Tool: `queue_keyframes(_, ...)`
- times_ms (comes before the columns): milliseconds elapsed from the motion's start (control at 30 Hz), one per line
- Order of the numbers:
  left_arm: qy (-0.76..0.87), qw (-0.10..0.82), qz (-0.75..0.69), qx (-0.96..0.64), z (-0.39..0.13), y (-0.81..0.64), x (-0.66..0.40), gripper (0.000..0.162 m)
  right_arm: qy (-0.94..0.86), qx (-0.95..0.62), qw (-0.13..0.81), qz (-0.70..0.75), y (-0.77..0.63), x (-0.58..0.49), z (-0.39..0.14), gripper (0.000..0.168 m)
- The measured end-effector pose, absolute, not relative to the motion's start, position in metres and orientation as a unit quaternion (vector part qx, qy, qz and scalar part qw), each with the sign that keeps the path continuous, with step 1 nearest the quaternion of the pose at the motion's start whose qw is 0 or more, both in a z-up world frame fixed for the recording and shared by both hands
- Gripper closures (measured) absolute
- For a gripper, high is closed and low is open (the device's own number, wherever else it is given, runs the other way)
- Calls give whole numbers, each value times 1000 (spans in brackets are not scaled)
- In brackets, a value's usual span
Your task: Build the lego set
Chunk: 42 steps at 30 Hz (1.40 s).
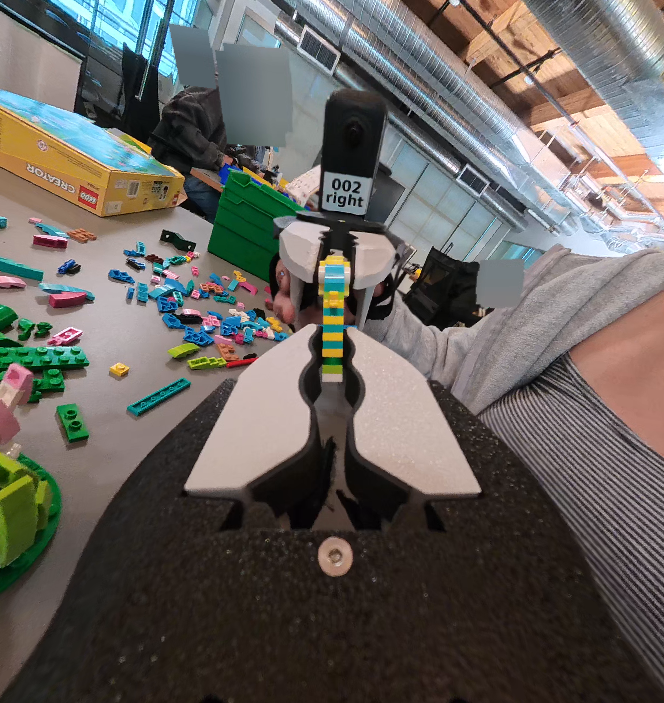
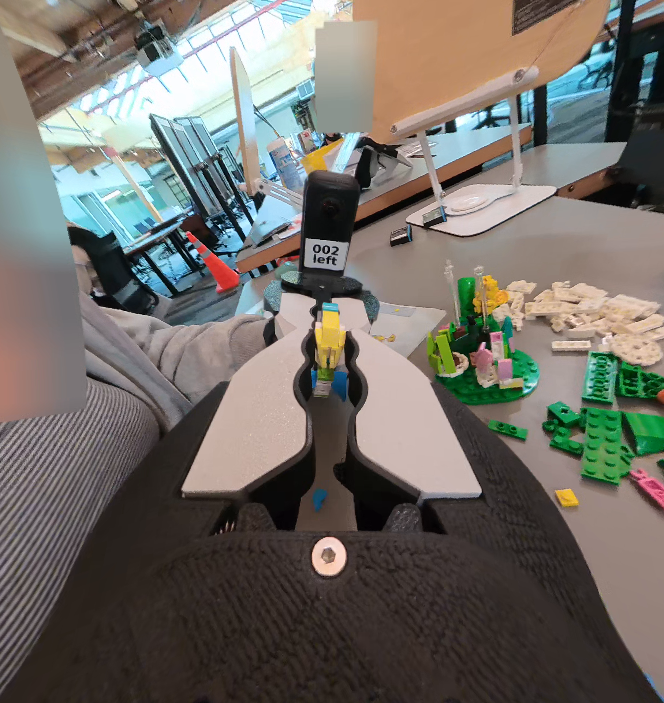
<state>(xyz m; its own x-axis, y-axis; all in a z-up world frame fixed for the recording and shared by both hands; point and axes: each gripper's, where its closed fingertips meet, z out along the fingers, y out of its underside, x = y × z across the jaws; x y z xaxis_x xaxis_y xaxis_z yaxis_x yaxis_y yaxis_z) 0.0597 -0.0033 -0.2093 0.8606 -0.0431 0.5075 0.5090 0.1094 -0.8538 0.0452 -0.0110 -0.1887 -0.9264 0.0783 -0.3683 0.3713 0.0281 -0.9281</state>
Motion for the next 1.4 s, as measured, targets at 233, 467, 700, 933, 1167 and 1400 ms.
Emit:
queue_keyframes(233,-204,765,-246,-559,-190,-9,56,154,678,102,-45,-727,-2,39,-158,118)
queue_keyframes(467,-228,768,-375,-465,-179,-16,54,154,711,-28,-269,-649,-9,51,-165,88)
queue_keyframes(700,-221,753,-385,-486,-184,-7,62,155,722,-107,-414,-544,-20,52,-176,84)
queue_keyframes(933,-214,746,-389,-496,-185,-2,67,154,727,-135,-454,-498,-21,49,-187,97)
queue_keyframes(1167,-212,741,-391,-503,-187,1,70,155,727,-144,-463,-487,-19,47,-189,106)
queue_keyframes(1400,-215,740,-390,-504,-189,0,69,155,729,-138,-458,-490,-20,46,-191,106)
